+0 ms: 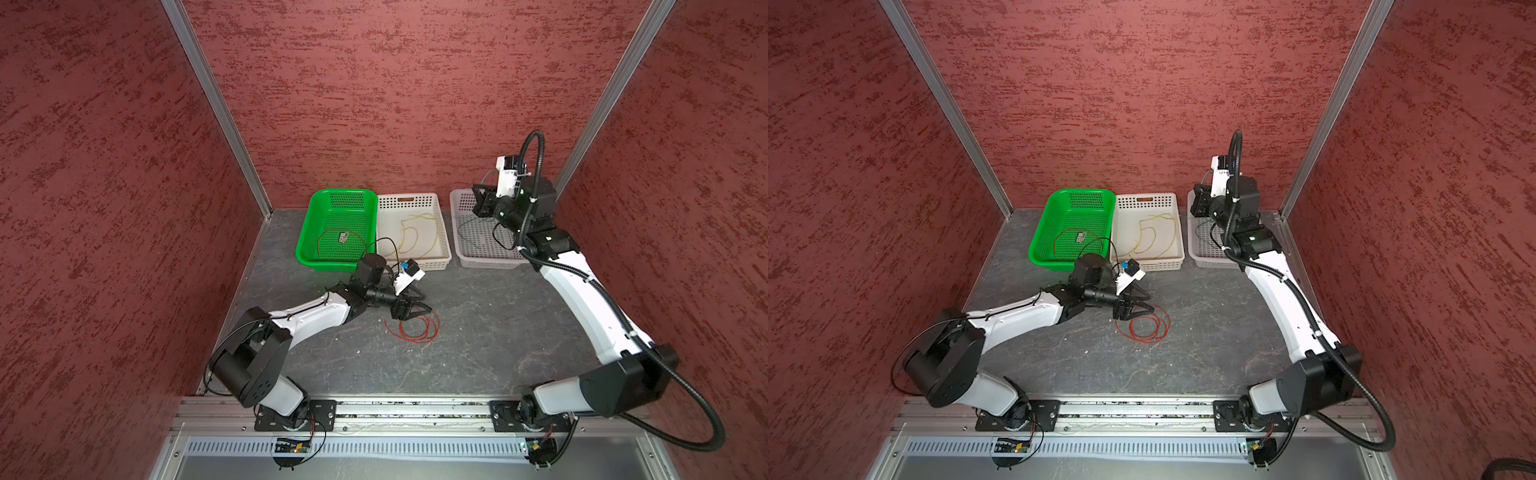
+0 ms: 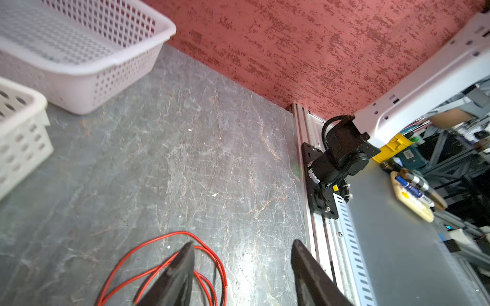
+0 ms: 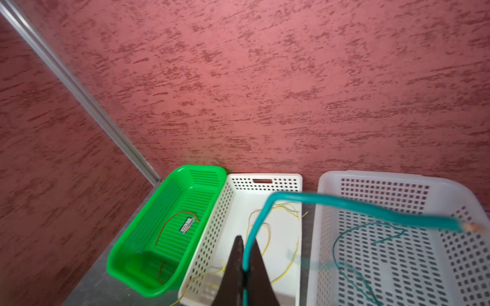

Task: Untangle and sort cables by color
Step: Place the cable in the container.

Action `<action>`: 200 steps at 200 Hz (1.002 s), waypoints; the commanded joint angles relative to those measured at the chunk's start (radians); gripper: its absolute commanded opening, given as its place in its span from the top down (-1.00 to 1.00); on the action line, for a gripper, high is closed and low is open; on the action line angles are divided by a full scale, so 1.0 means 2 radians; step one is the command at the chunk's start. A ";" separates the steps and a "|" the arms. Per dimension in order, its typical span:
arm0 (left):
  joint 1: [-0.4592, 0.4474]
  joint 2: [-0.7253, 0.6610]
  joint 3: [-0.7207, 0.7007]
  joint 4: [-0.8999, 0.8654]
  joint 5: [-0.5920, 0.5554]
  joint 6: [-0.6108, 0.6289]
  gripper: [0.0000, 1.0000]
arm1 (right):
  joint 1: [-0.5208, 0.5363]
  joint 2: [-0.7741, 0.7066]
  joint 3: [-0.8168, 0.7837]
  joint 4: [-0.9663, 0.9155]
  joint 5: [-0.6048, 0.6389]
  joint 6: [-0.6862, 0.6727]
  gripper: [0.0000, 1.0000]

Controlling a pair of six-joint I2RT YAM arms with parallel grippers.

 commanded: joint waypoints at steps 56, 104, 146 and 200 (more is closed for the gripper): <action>0.026 -0.076 -0.064 -0.008 -0.067 0.003 -0.30 | -0.093 0.158 0.085 0.013 0.005 0.002 1.00; 0.031 -0.082 -0.065 -0.008 -0.075 0.003 -0.30 | -0.102 0.224 0.070 0.083 0.026 -0.021 1.00; 0.032 -0.087 -0.068 -0.014 -0.082 0.006 -0.30 | -0.103 0.253 0.008 0.159 0.035 -0.026 1.00; 0.035 -0.089 -0.071 -0.016 -0.085 0.008 -0.29 | -0.102 0.285 -0.024 0.179 0.048 -0.021 0.54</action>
